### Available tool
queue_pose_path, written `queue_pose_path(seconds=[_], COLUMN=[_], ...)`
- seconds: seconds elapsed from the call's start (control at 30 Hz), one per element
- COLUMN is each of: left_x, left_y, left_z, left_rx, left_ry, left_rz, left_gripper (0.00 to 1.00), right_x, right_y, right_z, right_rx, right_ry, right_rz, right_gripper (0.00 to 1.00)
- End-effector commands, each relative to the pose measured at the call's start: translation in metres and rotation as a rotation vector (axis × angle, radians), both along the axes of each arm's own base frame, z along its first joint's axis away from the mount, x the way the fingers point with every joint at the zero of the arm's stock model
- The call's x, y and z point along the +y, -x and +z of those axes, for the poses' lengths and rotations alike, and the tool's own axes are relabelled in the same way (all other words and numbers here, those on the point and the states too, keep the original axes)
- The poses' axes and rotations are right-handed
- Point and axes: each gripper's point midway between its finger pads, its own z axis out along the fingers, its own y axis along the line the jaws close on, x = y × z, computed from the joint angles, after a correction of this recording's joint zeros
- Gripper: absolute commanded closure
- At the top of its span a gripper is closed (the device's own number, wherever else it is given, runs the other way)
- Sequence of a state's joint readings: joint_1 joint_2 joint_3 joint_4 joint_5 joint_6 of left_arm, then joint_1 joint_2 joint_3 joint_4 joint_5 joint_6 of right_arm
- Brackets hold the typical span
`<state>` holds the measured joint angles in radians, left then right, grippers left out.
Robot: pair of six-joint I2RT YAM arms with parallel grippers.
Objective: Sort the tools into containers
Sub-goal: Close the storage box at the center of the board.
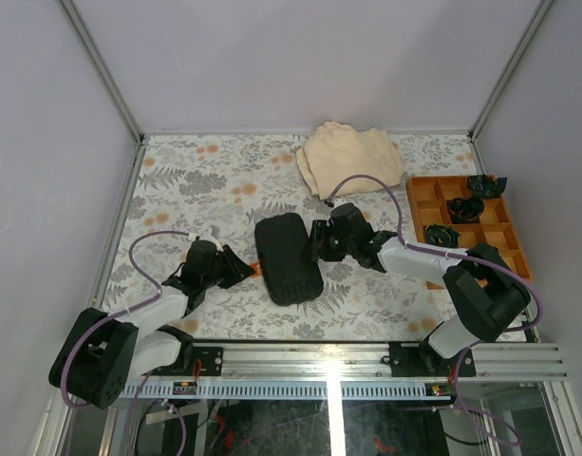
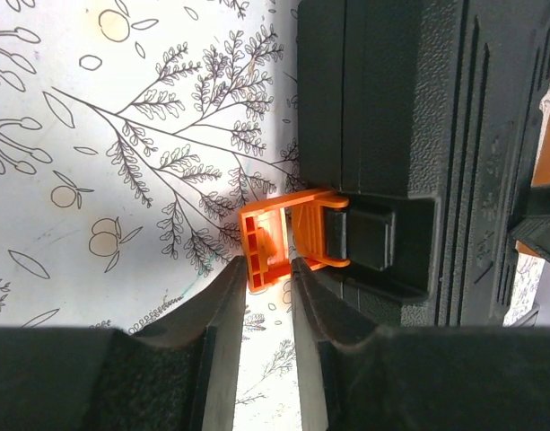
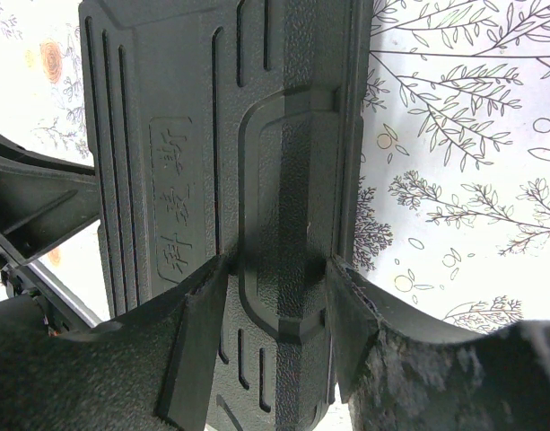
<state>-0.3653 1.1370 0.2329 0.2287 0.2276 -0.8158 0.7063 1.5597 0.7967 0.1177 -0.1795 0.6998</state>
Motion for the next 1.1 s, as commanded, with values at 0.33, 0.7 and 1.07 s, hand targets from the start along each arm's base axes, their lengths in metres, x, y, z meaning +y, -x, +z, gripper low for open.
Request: queue_pose_path(seconds=[0.33, 0.7, 1.07], left_x=[-0.023, -0.022, -0.025], left_y=[-0.01, -0.008, -0.008], left_z=[0.045, 0.048, 0.055], left_rx=[-0.132, -0.143, -0.161], left_ry=[0.116, 0.129, 0.148], left_rz=[-0.075, -0.073, -0.081], left_gripper=[0.82, 0.85, 0.84], right_x=[0.006, 0.009, 0.01], right_y=[0.025, 0.025, 0.025], right_z=[-0.018, -0.018, -0.019], right_rx=[0.091, 0.094, 0.095], right_ry=[0.015, 0.012, 0.013], right_rz=[0.079, 0.088, 0.095], right_gripper=[0.46, 0.46, 0.46])
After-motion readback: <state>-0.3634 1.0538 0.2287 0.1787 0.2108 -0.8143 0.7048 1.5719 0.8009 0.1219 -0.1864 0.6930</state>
